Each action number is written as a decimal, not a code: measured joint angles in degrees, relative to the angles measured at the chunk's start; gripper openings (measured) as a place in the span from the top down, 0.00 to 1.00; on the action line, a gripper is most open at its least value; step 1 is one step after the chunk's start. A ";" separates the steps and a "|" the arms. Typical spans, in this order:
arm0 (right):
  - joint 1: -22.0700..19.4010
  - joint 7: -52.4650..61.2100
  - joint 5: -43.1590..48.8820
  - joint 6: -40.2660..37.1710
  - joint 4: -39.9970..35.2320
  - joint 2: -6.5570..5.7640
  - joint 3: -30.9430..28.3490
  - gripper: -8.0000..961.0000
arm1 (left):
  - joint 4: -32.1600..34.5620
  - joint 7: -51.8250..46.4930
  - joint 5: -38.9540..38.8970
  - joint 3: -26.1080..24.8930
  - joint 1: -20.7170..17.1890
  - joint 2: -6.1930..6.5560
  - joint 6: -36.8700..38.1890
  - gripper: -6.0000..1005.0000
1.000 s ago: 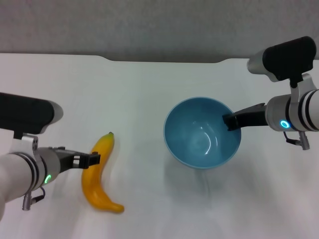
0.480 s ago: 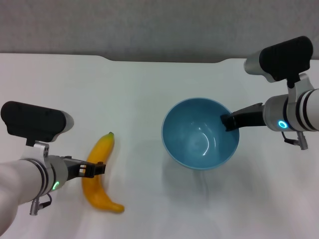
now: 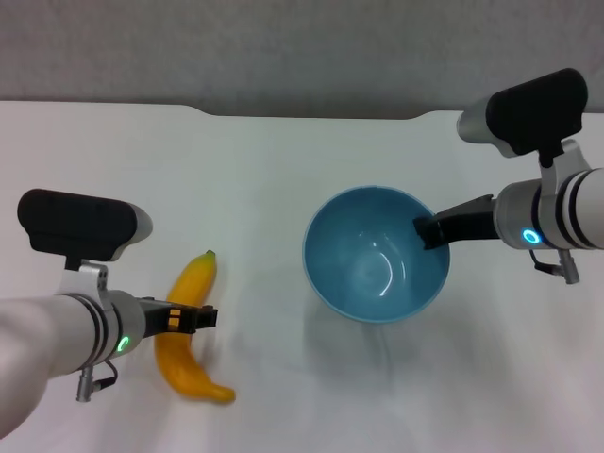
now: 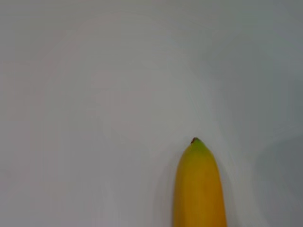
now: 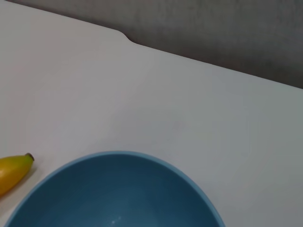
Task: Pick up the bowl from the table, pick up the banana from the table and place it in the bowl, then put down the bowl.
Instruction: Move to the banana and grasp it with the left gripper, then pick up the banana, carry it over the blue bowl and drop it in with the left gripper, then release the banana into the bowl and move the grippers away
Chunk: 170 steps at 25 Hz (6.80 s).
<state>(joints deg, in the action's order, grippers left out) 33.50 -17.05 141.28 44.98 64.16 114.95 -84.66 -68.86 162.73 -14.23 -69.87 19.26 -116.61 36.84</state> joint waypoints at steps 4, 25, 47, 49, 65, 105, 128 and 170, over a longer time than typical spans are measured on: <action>0.01 0.00 -0.05 -0.23 0.08 -0.01 0.44 0.96 | 2.96 -0.36 0.01 -0.03 0.82 -0.15 -2.28 0.10; -0.34 0.00 -0.04 -0.16 0.79 0.01 0.57 0.96 | 7.00 -0.99 -0.21 -0.61 1.92 -0.29 -3.89 0.20; -0.48 0.14 -1.17 -0.13 -1.95 0.01 0.69 0.96 | -13.79 0.02 4.18 -5.93 -5.84 0.29 2.21 0.49; 0.03 -0.09 -2.61 -0.31 -3.25 0.01 0.96 0.96 | -18.41 0.02 4.68 -5.06 -7.29 0.24 2.91 0.48; 3.66 -0.44 -10.47 -5.87 -9.49 0.10 6.47 0.96 | -24.51 -0.28 2.12 4.67 -9.27 0.10 -9.54 0.45; 6.37 -0.70 -16.64 -5.90 -10.95 -0.05 8.91 0.96 | -15.61 -1.28 1.80 3.29 -9.47 0.06 -16.19 0.16; 23.95 -10.94 -25.37 -3.46 -39.12 -0.22 -2.05 0.96 | -9.64 -0.98 4.83 -7.47 -15.37 -0.11 -17.02 0.10; 16.02 -11.33 -25.52 -5.46 -32.54 0.21 0.57 0.73 | -4.51 -1.98 8.33 -6.82 -14.50 -0.29 -20.50 0.10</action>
<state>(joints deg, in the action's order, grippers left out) 49.52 -28.38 115.77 39.51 31.62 115.16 -84.09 -73.37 160.75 -5.89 -76.69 4.76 -116.90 16.34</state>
